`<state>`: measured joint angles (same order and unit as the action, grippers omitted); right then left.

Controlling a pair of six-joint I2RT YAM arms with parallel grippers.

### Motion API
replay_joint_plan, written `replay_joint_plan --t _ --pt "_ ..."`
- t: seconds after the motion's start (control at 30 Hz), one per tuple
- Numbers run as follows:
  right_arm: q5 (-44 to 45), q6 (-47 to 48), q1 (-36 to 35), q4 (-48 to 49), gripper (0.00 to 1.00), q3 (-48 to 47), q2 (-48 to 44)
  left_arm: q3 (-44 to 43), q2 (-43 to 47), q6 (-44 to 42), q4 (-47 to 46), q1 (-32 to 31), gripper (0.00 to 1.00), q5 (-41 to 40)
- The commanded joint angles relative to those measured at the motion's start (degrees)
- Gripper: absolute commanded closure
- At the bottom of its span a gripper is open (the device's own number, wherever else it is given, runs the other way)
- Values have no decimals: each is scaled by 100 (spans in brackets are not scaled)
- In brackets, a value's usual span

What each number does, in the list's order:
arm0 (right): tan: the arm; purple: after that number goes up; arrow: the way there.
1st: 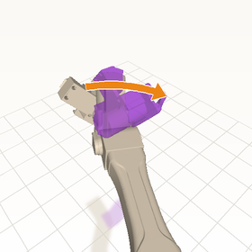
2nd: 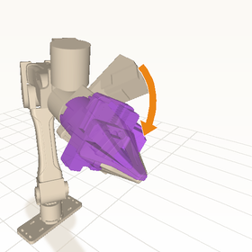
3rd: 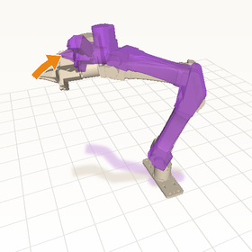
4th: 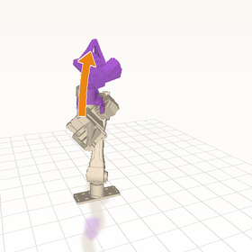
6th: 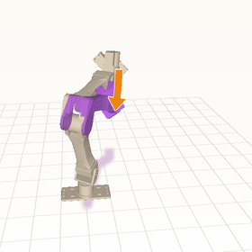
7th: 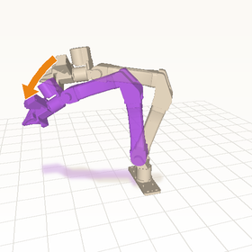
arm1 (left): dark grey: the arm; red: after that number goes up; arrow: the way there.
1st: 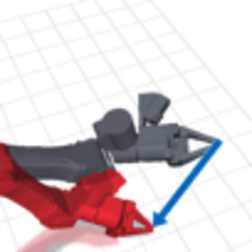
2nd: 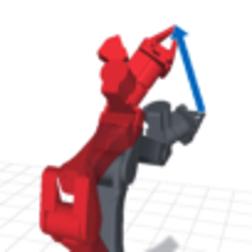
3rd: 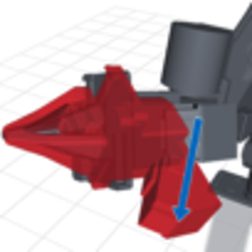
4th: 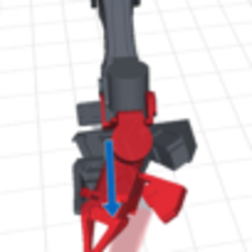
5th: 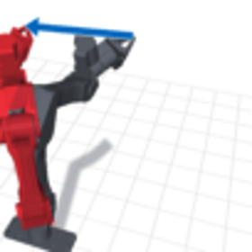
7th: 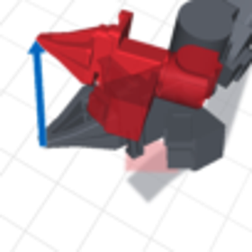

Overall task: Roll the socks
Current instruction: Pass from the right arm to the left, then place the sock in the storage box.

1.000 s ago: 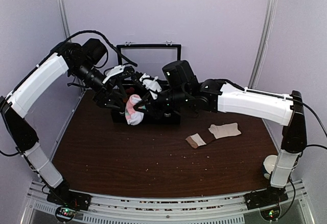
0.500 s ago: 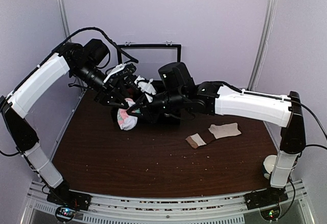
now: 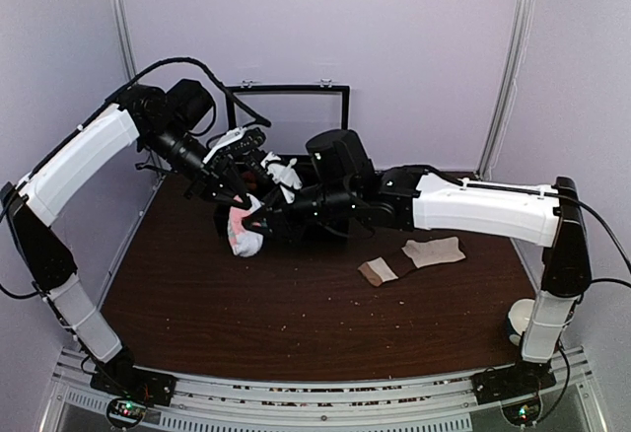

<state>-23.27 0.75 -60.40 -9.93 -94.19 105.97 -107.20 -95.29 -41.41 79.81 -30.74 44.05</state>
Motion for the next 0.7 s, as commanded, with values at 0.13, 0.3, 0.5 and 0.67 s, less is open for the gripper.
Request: replay_joint_plan --t 0.13,0.3,0.5,0.67 --pt "1775 -324 394 617 0 506 -777 -44 -323 347 -1463 577 100 -658" --pt "3283 -109 542 1091 0 1342 -1491 -72 -698 507 -2967 1140 100 -1241" --pt "3877 -51 601 1345 0 2259 -2269 32 -1378 450 -4490 1444 100 -1908" --pt "3994 -240 643 1188 0 2762 -2603 -70 -1952 230 -4939 1640 100 -2013"
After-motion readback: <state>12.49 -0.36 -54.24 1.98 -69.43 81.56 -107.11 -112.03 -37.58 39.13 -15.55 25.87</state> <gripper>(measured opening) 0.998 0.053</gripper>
